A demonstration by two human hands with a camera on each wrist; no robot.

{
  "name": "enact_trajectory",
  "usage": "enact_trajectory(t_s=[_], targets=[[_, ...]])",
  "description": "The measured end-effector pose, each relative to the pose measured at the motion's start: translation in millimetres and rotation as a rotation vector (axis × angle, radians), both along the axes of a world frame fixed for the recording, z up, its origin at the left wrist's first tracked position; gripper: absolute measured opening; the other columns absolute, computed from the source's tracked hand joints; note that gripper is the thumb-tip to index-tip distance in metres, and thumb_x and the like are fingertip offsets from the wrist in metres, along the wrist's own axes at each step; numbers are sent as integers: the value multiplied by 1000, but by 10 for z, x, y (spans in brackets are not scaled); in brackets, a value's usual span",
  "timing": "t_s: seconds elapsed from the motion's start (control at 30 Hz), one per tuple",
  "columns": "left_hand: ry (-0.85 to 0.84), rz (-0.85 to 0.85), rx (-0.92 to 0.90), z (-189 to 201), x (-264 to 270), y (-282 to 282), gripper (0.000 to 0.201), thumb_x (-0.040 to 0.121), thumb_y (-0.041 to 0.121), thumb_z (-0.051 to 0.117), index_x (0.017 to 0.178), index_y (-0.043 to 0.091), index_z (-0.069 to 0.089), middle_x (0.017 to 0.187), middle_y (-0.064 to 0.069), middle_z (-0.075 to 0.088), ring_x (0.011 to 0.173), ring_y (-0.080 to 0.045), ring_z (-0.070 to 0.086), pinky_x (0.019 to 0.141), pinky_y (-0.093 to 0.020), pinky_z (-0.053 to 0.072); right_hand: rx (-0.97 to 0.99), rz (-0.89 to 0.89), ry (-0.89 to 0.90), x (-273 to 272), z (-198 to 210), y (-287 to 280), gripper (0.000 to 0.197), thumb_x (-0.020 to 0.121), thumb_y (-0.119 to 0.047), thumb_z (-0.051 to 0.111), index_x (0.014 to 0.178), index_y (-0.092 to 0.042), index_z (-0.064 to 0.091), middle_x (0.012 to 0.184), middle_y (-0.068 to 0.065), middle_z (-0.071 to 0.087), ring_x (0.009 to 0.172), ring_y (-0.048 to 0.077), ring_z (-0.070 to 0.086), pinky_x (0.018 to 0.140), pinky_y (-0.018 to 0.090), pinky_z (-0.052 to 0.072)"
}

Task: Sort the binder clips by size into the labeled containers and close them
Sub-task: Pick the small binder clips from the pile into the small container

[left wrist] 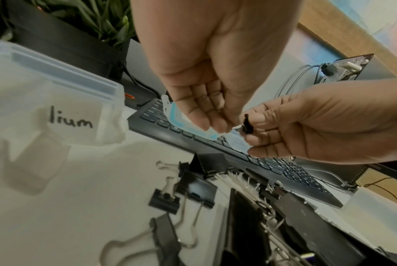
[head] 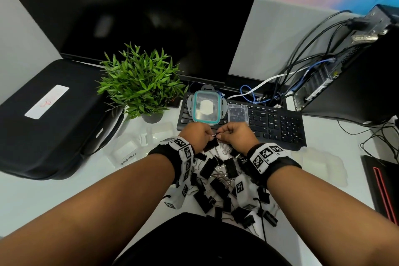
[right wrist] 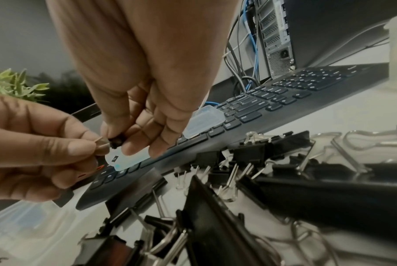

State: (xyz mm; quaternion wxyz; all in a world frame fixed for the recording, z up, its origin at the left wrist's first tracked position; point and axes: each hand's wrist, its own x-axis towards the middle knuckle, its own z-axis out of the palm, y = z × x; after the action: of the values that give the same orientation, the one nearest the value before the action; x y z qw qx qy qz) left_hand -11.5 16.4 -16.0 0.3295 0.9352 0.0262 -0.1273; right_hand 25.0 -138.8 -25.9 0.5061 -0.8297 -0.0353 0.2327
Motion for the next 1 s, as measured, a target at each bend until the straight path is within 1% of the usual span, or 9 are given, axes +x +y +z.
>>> enact_trajectory(t_s=[0.13, 0.2, 0.33, 0.43, 0.53, 0.63, 0.77, 0.93, 1.0], targets=[[15, -2, 32, -3, -79, 75, 12, 89, 22, 59, 92, 13, 67, 94, -5, 68, 88, -21, 62, 77, -28, 48, -7, 56, 12, -59, 14, 84, 21, 81, 4, 67, 73, -15, 65, 71, 6, 67, 67, 17, 64, 75, 32, 55], [18, -10, 43, -7, -128, 124, 12, 90, 20, 57, 91, 12, 66, 94, -6, 67, 89, -22, 61, 76, -28, 45, -25, 80, 5, -87, 27, 144, 20, 81, 4, 68, 74, -15, 65, 73, 8, 68, 71, 21, 65, 76, 35, 55], [8, 33, 20, 46, -222, 293, 13, 91, 20, 57, 91, 10, 66, 92, -7, 66, 86, -22, 59, 73, -26, 42, -42, 108, -19, -140, 73, 251, 10, 82, 5, 66, 90, -1, 66, 72, 4, 64, 63, 11, 60, 58, 12, 51], [30, 80, 26, 117, -294, 564, 11, 90, 19, 59, 92, 12, 68, 89, -1, 64, 83, -15, 54, 74, -22, 39, -179, 167, -98, -146, 62, 278, 12, 83, 2, 65, 95, 0, 67, 72, 2, 63, 59, 5, 54, 49, 6, 41], [58, 92, 70, 127, -418, 873, 9, 86, 19, 65, 89, 14, 72, 88, 1, 66, 84, -13, 57, 74, -20, 40, -289, 224, -158, -174, 56, 305, 10, 83, 2, 63, 90, -3, 69, 71, -6, 59, 64, 6, 54, 59, 11, 43], [71, 133, 64, 88, -547, 1081, 7, 84, 18, 68, 86, 13, 73, 85, 0, 67, 82, -13, 57, 72, -18, 38, -407, 290, -196, -220, 77, 331, 16, 84, 1, 58, 86, -10, 69, 84, -3, 60, 80, 13, 57, 71, 22, 44], [85, 148, 76, 53, -677, 1212, 5, 82, 16, 70, 78, 18, 70, 72, 9, 60, 78, -10, 55, 71, -18, 38, -505, 371, -186, -248, 56, 307, 13, 85, -3, 60, 90, -10, 69, 86, -3, 60, 82, 11, 55, 72, 20, 40], [130, 77, 179, 48, -743, 1196, 8, 81, 16, 67, 78, 19, 73, 86, 3, 70, 86, -15, 62, 81, -26, 49, -610, 346, -198, -257, 30, 256, 17, 84, -4, 55, 79, -18, 62, 86, -1, 60, 87, 19, 59, 73, 22, 43], [149, 65, 233, 69, -740, 1146, 11, 83, 17, 63, 82, 20, 74, 90, 3, 71, 90, -17, 63, 82, -27, 50, -695, 323, -191, -234, 32, 227, 17, 84, -3, 52, 79, -16, 62, 91, 2, 63, 93, 23, 61, 78, 26, 49]])
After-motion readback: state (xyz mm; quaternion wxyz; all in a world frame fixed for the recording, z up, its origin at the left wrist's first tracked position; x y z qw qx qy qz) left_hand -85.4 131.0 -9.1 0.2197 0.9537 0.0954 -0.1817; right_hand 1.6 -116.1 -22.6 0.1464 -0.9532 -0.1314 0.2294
